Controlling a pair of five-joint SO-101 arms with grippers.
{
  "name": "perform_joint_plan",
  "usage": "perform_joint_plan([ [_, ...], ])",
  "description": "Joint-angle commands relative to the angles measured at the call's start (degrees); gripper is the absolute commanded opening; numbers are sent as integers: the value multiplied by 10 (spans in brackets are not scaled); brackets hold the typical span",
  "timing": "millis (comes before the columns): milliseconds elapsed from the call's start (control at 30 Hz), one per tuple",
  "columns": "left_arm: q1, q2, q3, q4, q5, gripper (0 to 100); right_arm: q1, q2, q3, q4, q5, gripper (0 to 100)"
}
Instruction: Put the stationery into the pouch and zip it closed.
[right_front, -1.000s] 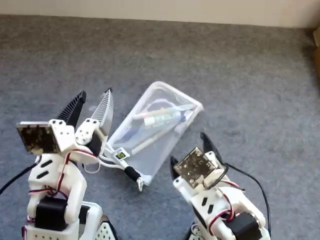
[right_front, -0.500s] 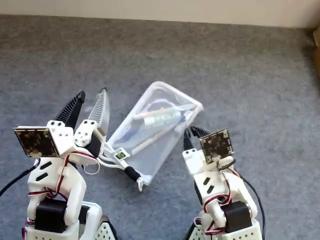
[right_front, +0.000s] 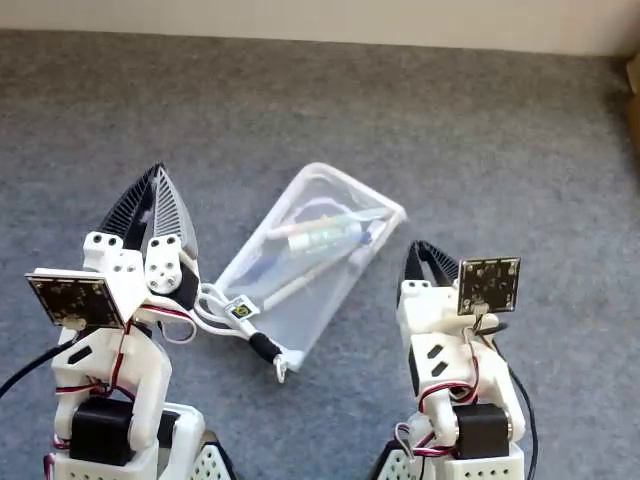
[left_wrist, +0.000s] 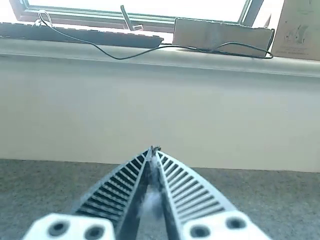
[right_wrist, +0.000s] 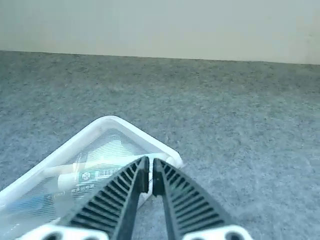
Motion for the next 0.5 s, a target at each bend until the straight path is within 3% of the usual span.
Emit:
perform_joint_plan([
  [0, 1, -8, -24, -1, -7, 6, 6, -7, -57, -14, -5, 12],
  [167, 0, -58, -36, 55, -10, 6, 5, -7, -145, 35, -5, 12],
  [267, 1, -128, -37, 85, -51, 6, 5, -7, -184, 43, -5, 12],
  [467, 0, -112, -46, 141, -76, 6, 6, -7, -194, 97, -5, 12],
])
